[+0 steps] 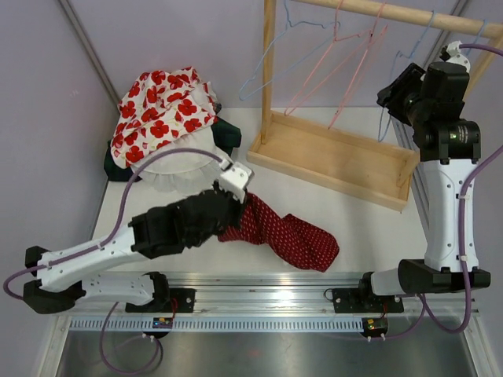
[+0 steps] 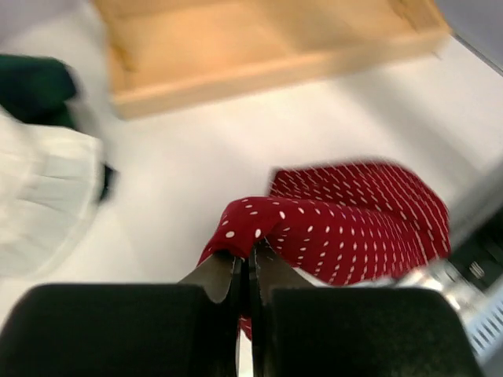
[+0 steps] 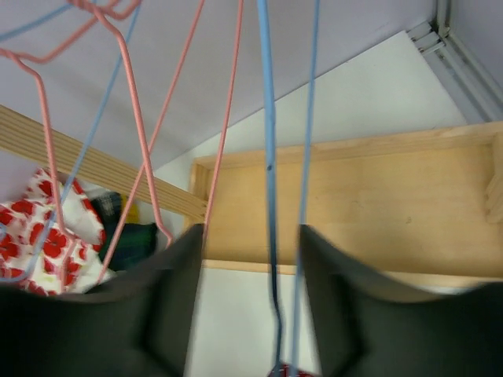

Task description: Remove the skirt from the hanger

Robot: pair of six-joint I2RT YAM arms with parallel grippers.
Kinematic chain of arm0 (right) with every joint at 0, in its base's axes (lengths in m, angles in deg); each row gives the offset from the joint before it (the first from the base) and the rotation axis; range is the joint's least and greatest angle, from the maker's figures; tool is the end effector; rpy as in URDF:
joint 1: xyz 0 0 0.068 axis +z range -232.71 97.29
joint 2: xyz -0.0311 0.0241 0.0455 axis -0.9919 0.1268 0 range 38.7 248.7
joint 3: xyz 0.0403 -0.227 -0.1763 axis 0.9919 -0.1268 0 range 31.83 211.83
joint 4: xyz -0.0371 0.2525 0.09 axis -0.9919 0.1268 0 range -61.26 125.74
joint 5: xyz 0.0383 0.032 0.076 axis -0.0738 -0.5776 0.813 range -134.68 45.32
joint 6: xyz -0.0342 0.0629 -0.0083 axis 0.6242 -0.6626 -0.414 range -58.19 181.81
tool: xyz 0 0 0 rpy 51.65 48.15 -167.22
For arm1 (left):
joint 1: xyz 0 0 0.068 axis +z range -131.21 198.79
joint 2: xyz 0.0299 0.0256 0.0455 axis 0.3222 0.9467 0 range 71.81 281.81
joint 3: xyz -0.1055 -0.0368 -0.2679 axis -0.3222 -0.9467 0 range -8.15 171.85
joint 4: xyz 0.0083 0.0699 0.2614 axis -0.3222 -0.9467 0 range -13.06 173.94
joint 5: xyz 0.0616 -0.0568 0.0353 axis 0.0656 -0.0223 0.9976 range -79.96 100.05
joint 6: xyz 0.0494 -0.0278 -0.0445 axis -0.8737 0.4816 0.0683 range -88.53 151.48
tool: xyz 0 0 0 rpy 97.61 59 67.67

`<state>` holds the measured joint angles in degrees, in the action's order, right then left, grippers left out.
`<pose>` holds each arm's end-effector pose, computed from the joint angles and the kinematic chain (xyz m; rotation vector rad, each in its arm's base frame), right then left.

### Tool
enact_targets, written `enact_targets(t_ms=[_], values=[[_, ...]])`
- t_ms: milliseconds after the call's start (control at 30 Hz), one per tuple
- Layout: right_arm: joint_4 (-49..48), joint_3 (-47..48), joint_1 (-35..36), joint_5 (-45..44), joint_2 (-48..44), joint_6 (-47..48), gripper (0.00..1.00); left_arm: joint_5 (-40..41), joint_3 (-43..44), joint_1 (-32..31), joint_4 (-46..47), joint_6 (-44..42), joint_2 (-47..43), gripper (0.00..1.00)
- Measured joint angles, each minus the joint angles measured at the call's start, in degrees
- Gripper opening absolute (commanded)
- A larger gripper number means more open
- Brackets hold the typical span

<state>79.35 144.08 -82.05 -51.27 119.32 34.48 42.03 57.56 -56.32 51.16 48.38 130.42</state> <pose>0.2855 -0.0035 0.5330 0.5154 1.8350 0.2224 0.0898 -0.2150 0.3913 0.6408 1.8732 -0.4936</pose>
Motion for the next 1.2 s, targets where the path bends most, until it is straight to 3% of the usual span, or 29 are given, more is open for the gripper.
enact_targets(t_ms=[33,100,300,533,767,800,833,867,900,1033,1133,1200], values=[[-0.1,-0.2,0.0,0.0,-0.6,0.1,0.92,-0.5,2.7,3.4,-0.7,-1.9,0.8,0.00],[-0.3,-0.6,0.0,0.0,-1.9,0.3,1.00,-1.9,8.3,11.8,-1.3,-5.7,2.5,0.00],[-1.1,-2.4,0.0,-0.3,-5.3,0.7,1.00,-9.9,32.8,38.8,-2.8,-12.5,15.1,0.00],[-3.1,-10.1,0.0,1.7,-10.0,0.1,1.00,-20.0,80.1,61.0,-0.1,-13.4,46.6,0.00],[-5.5,-18.2,0.0,4.7,-15.8,-0.6,1.00,-29.6,63.0,73.0,15.1,-1.8,53.8,0.00],[-5.7,-18.8,0.0,4.8,-16.6,-0.8,1.00,-30.9,61.9,73.5,15.8,-0.5,55.6,0.05],[-6.2,-19.3,0.0,4.9,-17.5,-0.9,1.00,-32.4,60.3,73.5,16.2,1.2,57.8,0.53],[-6.7,-19.6,0.0,5.3,-18.3,-1.0,0.99,-33.9,58.1,73.3,16.2,2.3,59.6,0.86],[-7.6,-20.1,0.0,6.0,-19.2,-1.0,1.00,-35.3,56.2,73.0,15.7,3.3,61.0,0.99],[-11.3,-23.1,0.0,9.2,-23.0,-1.0,0.99,-39.3,43.5,71.3,14.1,5.9,63.6,0.99],[-14.0,-25.5,0.0,11.9,-25.7,-1.0,1.00,-37.6,35.5,70.1,12.7,6.0,59.5,0.99],[-15.6,-27.1,0.0,13.7,-27.3,-1.2,1.00,-35.3,34.6,69.2,9.9,5.6,55.1,0.99]])
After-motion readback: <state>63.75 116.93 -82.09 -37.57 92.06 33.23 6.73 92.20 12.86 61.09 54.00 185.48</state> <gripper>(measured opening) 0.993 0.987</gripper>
